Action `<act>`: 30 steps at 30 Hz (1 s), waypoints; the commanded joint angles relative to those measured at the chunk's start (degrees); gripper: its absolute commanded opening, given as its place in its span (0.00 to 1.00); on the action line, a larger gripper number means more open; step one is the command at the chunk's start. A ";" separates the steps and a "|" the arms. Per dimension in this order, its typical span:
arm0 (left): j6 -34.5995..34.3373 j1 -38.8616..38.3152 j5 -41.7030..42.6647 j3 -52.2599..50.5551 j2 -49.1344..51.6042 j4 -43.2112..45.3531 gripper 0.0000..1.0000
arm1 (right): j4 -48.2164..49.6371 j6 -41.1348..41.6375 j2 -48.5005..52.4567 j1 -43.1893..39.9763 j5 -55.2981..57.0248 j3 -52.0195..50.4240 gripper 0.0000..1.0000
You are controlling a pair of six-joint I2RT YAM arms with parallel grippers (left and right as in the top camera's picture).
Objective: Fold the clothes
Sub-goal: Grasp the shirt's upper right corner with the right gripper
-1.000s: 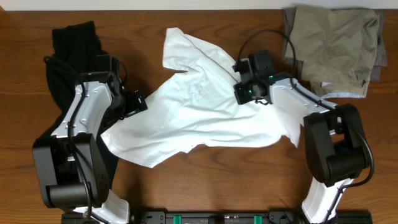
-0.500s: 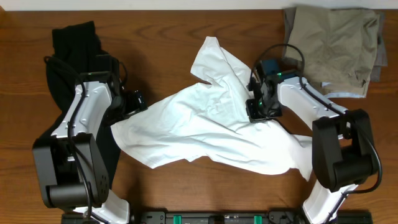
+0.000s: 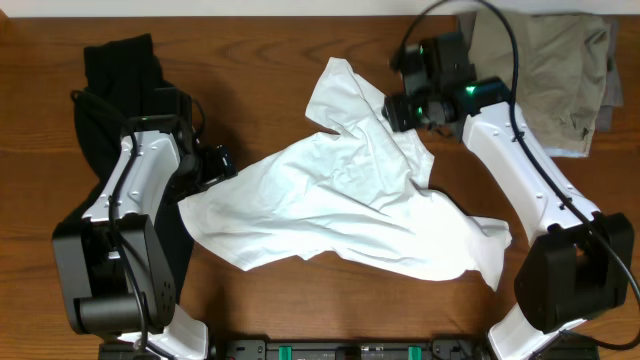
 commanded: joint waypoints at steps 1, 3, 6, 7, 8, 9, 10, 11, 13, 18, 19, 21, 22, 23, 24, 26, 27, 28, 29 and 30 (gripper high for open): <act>0.96 0.13 -0.63 -0.24 0.57 0.24 1.00 | 2.08 -4.15 2.56 -0.92 2.27 1.70 0.56; 0.96 0.13 -0.61 -0.24 0.57 0.24 1.00 | 4.50 -4.13 4.57 -1.51 3.06 1.95 0.57; 0.96 0.13 -0.61 -0.24 0.57 0.26 1.00 | 7.32 -4.13 7.10 -2.62 3.08 1.95 0.57; 0.94 0.13 -0.61 -0.24 0.57 0.24 1.00 | 8.04 -4.13 7.93 -3.02 3.08 1.95 0.57; 0.96 0.13 -0.63 -0.24 0.57 0.24 1.00 | 8.85 -4.13 8.94 -3.43 3.06 1.95 0.57; 0.94 0.13 -0.61 -0.24 0.57 0.24 1.00 | 9.46 -4.15 9.73 -3.74 3.06 1.95 0.56; 0.94 0.13 -0.57 -0.24 0.57 0.24 1.00 | 10.05 -4.52 10.71 -4.04 2.91 1.95 0.55; 0.96 0.13 -0.17 -0.24 0.57 0.22 1.00 | 10.51 -5.20 11.47 -4.22 2.27 1.95 0.54; 0.96 0.13 1.29 -0.24 0.57 0.22 1.00 | 11.85 -5.84 13.18 -4.24 1.73 1.95 0.51; 0.96 0.13 2.56 -0.24 0.57 0.15 0.99 | 14.25 -5.86 17.07 -4.20 1.68 1.95 0.50; 0.96 0.13 2.56 -0.24 0.57 0.15 0.99 | 14.53 -5.84 18.10 -4.20 1.68 1.95 0.50; 0.96 0.13 2.56 -0.24 0.57 0.17 0.99 | 14.91 -5.84 19.45 -4.20 1.68 1.95 0.49; 0.96 0.13 2.56 -0.24 0.57 0.17 0.99 | 15.15 -5.73 20.22 -4.20 1.70 1.95 0.48; 0.96 0.13 2.56 -0.24 0.57 0.20 0.99 | 15.34 -5.57 20.76 -4.20 1.70 1.95 0.47; 0.96 0.13 2.56 -0.24 0.57 0.20 0.99 | 15.56 -5.55 21.18 -4.20 1.68 1.95 0.47; 0.96 0.13 2.58 -0.24 0.57 0.17 0.99 | 16.15 -4.94 21.97 -4.20 1.64 1.95 0.47; 0.96 0.13 2.56 -0.24 0.57 0.15 0.99 | 16.44 -4.74 22.25 -4.20 1.68 1.95 0.47; 0.94 0.13 2.58 -0.24 0.57 0.13 0.99 | 16.85 -4.70 22.56 -4.20 1.66 1.95 0.48; 0.96 0.13 2.58 -0.24 0.57 0.15 0.99 | 17.16 -4.52 22.67 -4.20 1.70 1.92 0.49; 0.94 0.13 2.58 -0.24 0.57 0.15 0.99 | 17.40 -4.52 22.93 -4.17 1.70 1.92 0.49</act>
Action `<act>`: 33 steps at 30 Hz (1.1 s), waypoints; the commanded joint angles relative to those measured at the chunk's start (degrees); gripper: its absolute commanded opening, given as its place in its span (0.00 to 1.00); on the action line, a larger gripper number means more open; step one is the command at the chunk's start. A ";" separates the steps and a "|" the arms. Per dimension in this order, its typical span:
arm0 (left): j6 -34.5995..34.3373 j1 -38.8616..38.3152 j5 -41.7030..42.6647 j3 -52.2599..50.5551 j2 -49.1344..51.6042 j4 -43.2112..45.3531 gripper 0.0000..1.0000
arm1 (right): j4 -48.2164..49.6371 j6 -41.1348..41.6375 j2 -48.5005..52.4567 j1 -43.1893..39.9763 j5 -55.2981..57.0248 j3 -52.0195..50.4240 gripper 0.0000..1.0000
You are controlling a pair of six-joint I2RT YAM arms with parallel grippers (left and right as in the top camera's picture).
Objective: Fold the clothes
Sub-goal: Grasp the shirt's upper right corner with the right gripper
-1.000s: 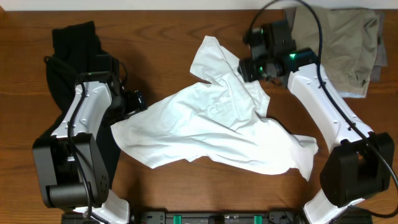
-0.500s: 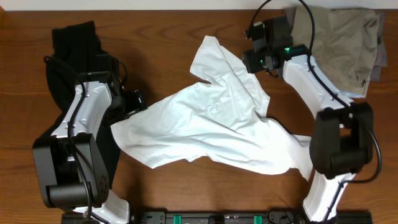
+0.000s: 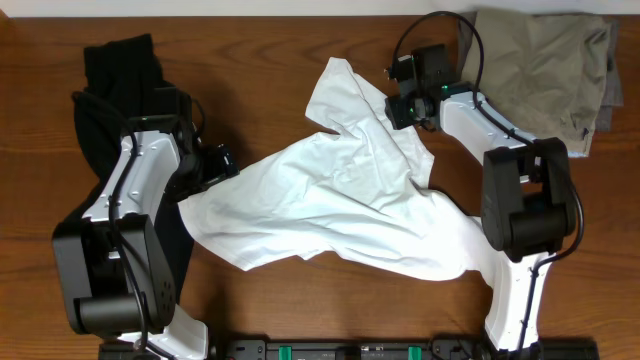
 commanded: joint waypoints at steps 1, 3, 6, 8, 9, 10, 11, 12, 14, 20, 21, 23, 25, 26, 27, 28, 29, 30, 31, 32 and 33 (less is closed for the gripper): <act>0.96 0.13 0.59 -0.24 0.57 -0.13 0.99 | 0.92 0.61 0.76 -0.09 -0.33 0.61 0.49; 0.96 0.13 0.59 -0.24 0.57 -0.13 0.99 | 1.68 0.61 1.20 -0.11 -0.31 0.61 0.49; 0.94 0.13 0.59 -0.24 0.57 -0.13 0.99 | 2.82 0.59 2.34 -0.11 -0.31 0.61 0.49; 0.94 0.13 0.59 -0.24 0.57 -0.24 0.99 | 3.15 0.61 3.32 -0.09 -0.61 0.61 0.49; 0.94 0.13 0.59 -0.24 0.57 -0.35 0.99 | 3.15 0.59 3.65 -0.07 -1.22 0.61 0.49; 0.94 0.13 0.59 -0.24 0.57 -0.44 0.99 | 3.15 0.61 4.24 -0.07 -1.42 0.61 0.49; 0.96 0.13 0.59 -0.24 0.57 -0.59 0.99 | 2.91 0.61 4.39 -0.07 -1.66 0.61 0.49; 0.94 0.13 0.59 -0.24 0.57 -0.74 0.99 | 2.73 0.61 4.68 -0.04 -1.70 0.59 0.48; 0.96 0.13 0.59 -0.24 0.57 -0.76 0.99 | 2.69 0.61 4.74 -0.04 -2.12 0.59 0.45; 0.96 0.13 0.57 -0.24 0.57 -0.61 0.99 | 2.97 1.33 4.72 -0.07 -2.43 0.61 0.11; 0.94 0.13 0.57 -0.24 0.57 -0.50 0.99 | 2.97 1.73 4.72 -0.13 -2.43 0.61 0.05; 0.96 0.13 0.57 -0.24 0.57 -0.31 0.99 | 3.06 3.80 4.66 -0.44 -1.66 0.68 0.01; 0.96 0.13 0.57 -0.24 0.57 -0.31 0.99 | 3.41 6.10 4.26 -0.94 -0.46 0.68 0.01; 0.96 0.13 0.57 -0.24 0.57 -0.31 0.99 | 3.63 6.82 3.89 -1.27 0.02 0.68 0.01; 0.96 0.13 0.57 -0.24 0.57 -0.31 0.99 | 3.80 7.08 3.52 -1.60 0.39 0.70 0.01; 0.96 0.13 0.57 -0.24 0.57 -0.31 0.99 | 3.93 7.10 2.93 -1.99 0.66 0.70 0.01; 0.96 0.13 0.57 -0.24 0.57 -0.31 0.99 | 4.28 7.10 2.38 -2.40 1.01 0.72 0.01; 0.96 0.13 0.57 -0.24 0.57 -0.31 0.99 | 4.44 7.28 1.79 -2.80 1.46 0.74 0.01; 0.96 0.13 0.57 -0.24 0.57 -0.33 0.99 | 4.81 7.48 1.27 -3.30 2.29 0.79 0.01; 0.96 0.13 0.57 -0.24 0.57 -0.31 0.99 | 5.11 7.82 0.70 -3.85 3.08 0.90 0.01; 0.96 0.13 0.57 -0.24 0.57 -0.31 0.99 | 5.35 8.20 0.26 -4.46 3.78 1.11 0.01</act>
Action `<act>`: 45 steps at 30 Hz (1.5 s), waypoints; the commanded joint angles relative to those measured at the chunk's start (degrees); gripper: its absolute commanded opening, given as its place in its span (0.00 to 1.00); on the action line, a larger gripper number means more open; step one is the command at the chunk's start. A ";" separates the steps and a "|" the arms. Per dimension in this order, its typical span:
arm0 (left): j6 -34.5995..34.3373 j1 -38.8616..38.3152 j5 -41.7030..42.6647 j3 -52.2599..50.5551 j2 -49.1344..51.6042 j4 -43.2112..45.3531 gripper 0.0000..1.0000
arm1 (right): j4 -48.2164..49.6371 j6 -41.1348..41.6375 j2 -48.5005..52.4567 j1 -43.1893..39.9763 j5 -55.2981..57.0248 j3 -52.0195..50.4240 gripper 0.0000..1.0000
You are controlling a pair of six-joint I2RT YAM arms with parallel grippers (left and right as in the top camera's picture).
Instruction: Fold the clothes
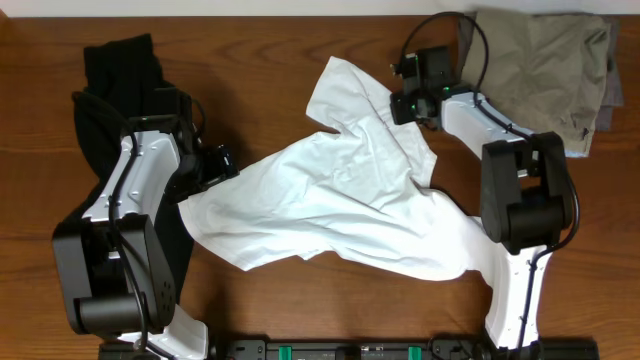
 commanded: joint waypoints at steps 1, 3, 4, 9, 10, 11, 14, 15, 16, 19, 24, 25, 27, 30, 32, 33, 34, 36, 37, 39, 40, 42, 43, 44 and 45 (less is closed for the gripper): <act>0.96 0.13 0.55 -0.24 0.57 0.02 0.99 | 0.66 2.12 -2.64 -2.80 3.37 0.96 0.01; 0.98 0.13 0.57 -0.24 0.57 -0.02 0.99 | 0.63 2.19 -3.08 -4.17 3.54 1.60 0.01; 1.20 0.13 0.55 -0.24 0.57 -0.04 0.99 | 0.61 2.32 -3.13 -4.83 3.54 1.90 0.01; 5.07 0.15 0.55 -0.24 0.57 -0.92 0.99 | 0.28 4.87 -3.50 -8.61 3.50 3.08 0.01; 5.75 0.15 0.55 -0.24 0.57 -1.05 0.99 | 0.35 5.18 -3.50 -9.35 3.45 3.21 0.01; 6.19 0.15 0.52 -0.24 0.57 -1.05 0.99 | 0.31 5.14 -3.52 -9.92 3.45 3.45 0.01; 7.30 0.15 0.52 -0.24 0.59 -0.90 0.99 | 0.09 5.05 -3.52 -11.02 3.50 4.02 0.01; 7.80 0.15 0.50 -0.24 0.59 -0.83 0.99 | 0.07 5.05 -3.56 -11.37 3.48 4.15 0.01; 8.61 0.15 0.50 -0.24 0.66 -0.63 0.99 | 0.07 5.05 -3.56 -11.65 3.48 4.31 0.01; 9.44 0.28 0.48 -0.24 1.09 0.13 0.99 | 0.07 5.07 -3.56 -12.48 3.45 4.66 0.01; 10.88 0.42 0.55 -0.24 2.71 3.85 1.00 | 0.02 4.63 -3.56 -13.11 2.82 4.68 0.01; 11.10 0.42 0.55 -0.24 3.23 4.83 0.99 | -0.02 4.63 -3.56 -13.16 2.82 4.68 0.01; 11.30 0.42 0.57 -0.24 4.26 6.43 0.96 | -0.15 4.61 -3.56 -13.38 2.82 4.68 0.01; 11.54 0.42 0.59 -0.24 5.73 8.11 0.92 | -0.66 4.61 -3.56 -13.60 2.82 4.68 0.01; 12.68 0.39 0.59 -0.24 6.71 9.07 0.89 | -0.98 4.59 -3.56 -13.62 2.84 4.68 0.01; 12.98 0.42 0.61 -0.24 7.13 9.44 0.87 | -1.09 4.42 -3.56 -13.62 2.82 4.68 0.01; 13.00 0.42 0.63 -0.24 7.52 9.62 0.85 | -1.20 4.42 -3.56 -13.62 2.82 4.68 0.01; 13.03 0.42 0.76 -0.24 8.17 9.60 0.83 | -1.38 4.42 -3.56 -13.62 2.82 4.68 0.01; 13.00 0.42 0.76 -0.24 8.46 9.57 0.82 | -1.42 4.42 -3.56 -13.62 2.82 4.68 0.01; 13.03 0.39 0.79 -0.24 8.81 9.66 0.79 | -1.42 4.42 -3.56 -13.62 2.82 4.68 0.01; 13.03 0.39 0.79 -0.24 8.98 9.81 0.77 | -1.40 4.42 -3.56 -13.62 2.82 4.68 0.01; 13.03 0.42 0.79 -0.24 9.11 10.08 0.70 | -1.38 4.42 -3.56 -13.62 2.82 4.68 0.01; 13.00 0.39 0.79 -0.24 9.11 10.14 0.66 | -1.40 4.42 -3.56 -13.62 2.82 4.68 0.01; 13.00 0.39 0.79 -0.24 9.11 10.14 0.63 | -1.42 4.42 -3.56 -13.62 2.82 4.68 0.01; 12.98 0.39 0.79 -0.24 9.11 10.10 0.62 | -1.46 4.42 -3.56 -13.62 2.82 4.68 0.01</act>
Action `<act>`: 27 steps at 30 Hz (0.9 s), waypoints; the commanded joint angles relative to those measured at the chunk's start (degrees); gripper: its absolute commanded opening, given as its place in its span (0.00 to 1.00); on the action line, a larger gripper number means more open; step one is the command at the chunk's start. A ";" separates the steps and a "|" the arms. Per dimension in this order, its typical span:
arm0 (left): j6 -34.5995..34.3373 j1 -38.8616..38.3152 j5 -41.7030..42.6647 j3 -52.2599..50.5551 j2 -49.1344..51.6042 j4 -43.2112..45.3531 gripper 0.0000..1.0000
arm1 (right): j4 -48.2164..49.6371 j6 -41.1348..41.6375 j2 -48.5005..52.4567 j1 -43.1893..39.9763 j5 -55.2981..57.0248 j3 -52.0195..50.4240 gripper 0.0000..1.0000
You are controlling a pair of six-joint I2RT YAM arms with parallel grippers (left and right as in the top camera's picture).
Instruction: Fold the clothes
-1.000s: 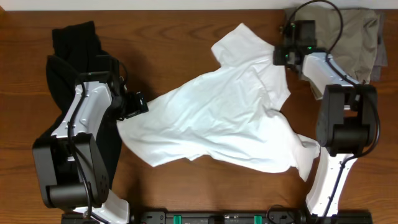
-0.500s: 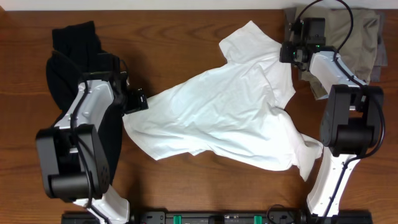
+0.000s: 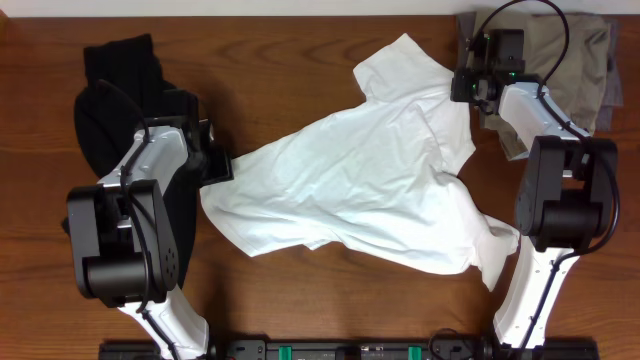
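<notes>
A white T-shirt (image 3: 360,185) lies spread and creased across the middle of the table. Its upper edge runs fairly straight between the two grippers. My left gripper (image 3: 217,167) sits at the shirt's left edge, seemingly shut on the cloth. My right gripper (image 3: 464,88) is at the shirt's upper right, near a sleeve (image 3: 400,62), and looks shut on the fabric there. The fingers of both are mostly hidden in the overhead view.
A black garment (image 3: 115,75) lies at the far left, under and behind my left arm. A khaki garment (image 3: 565,50) lies at the back right corner, with a grey piece (image 3: 608,95) under it. The wooden table (image 3: 300,40) is bare at the back centre.
My right gripper has moved right and slightly back, and the shirt's upper part has gone with it. The sleeve now lies farther right and the shirt is stretched wider. My left arm's pose has shifted.
At first the shirt lay bunched, with my left gripper at its left edge and my right gripper at its upper right fold. Over the following two moments the right arm changed its pose while its gripper stayed there. Now the shirt is pulled out rightward between both grippers.
</notes>
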 commanded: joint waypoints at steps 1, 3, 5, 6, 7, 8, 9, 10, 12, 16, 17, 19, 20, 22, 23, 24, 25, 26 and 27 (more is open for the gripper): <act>0.66 0.31 0.52 -0.24 0.59 -0.02 0.61 | -0.35 0.28 -2.34 -1.29 0.76 1.53 0.01; 0.66 0.31 0.52 -0.24 0.59 -0.02 0.57 | -0.44 0.28 -2.34 -1.29 0.79 1.53 0.01; 0.63 0.31 0.52 -0.24 0.59 0.20 0.49 | -0.42 0.11 -2.34 -1.29 0.76 1.53 0.01; 0.63 0.31 0.48 -0.24 0.59 0.42 0.43 | -0.42 -0.13 -2.34 -1.29 0.76 1.53 0.01; 0.63 0.31 0.48 -0.22 0.59 0.74 0.40 | -0.42 -0.15 -2.34 -1.29 0.79 1.53 0.01; 0.61 0.37 0.48 -0.22 0.59 1.55 0.36 | -0.44 -0.17 -2.34 -1.29 0.79 1.53 0.01; 0.39 0.42 0.48 -0.22 0.57 2.51 0.32 | -0.52 -0.50 -2.34 -1.29 0.76 1.53 0.01; 0.15 0.50 0.50 -0.09 0.57 3.54 0.26 | -0.66 -0.63 -2.34 -1.29 0.79 1.53 0.01; -1.14 0.72 0.48 0.42 0.57 5.57 0.19 | -0.94 -0.81 -2.34 -1.29 0.79 1.53 0.01; -2.82 1.33 0.50 2.93 0.57 9.31 0.11 | -1.55 -0.79 -2.40 -1.29 0.74 1.53 0.02; -2.71 1.44 0.48 3.58 0.55 10.14 0.09 | -1.73 -0.79 -2.45 -1.29 0.74 1.53 0.01; -1.38 1.46 0.50 4.46 0.37 13.40 0.06 | -1.92 -0.74 -2.64 -1.29 0.42 1.53 0.01; -0.83 1.46 0.50 4.50 0.26 15.37 0.06 | -1.95 -0.74 -2.71 -1.29 -0.02 1.53 0.01; -0.63 1.40 0.52 4.52 0.24 19.71 0.06 | -1.95 -0.74 -3.17 -1.29 -1.20 1.53 0.01; -0.63 1.40 0.52 4.52 0.24 21.59 0.06 | -1.95 -0.72 -3.54 -1.29 -1.53 1.53 0.01; -0.63 1.42 0.50 4.52 0.24 23.58 0.06 | -1.92 -0.72 -4.02 -1.29 -1.62 1.53 0.01; -0.63 1.42 0.52 4.52 0.24 24.87 0.06 | -1.92 -0.72 -4.61 -1.29 -1.60 1.53 0.01; -0.66 1.42 0.52 4.59 0.24 25.75 0.06 | -1.95 -0.74 -5.18 -1.29 -1.60 1.53 0.01; -0.66 1.42 0.52 4.72 0.24 25.68 0.06 | -1.97 -0.74 -5.79 -1.29 -1.57 1.53 0.01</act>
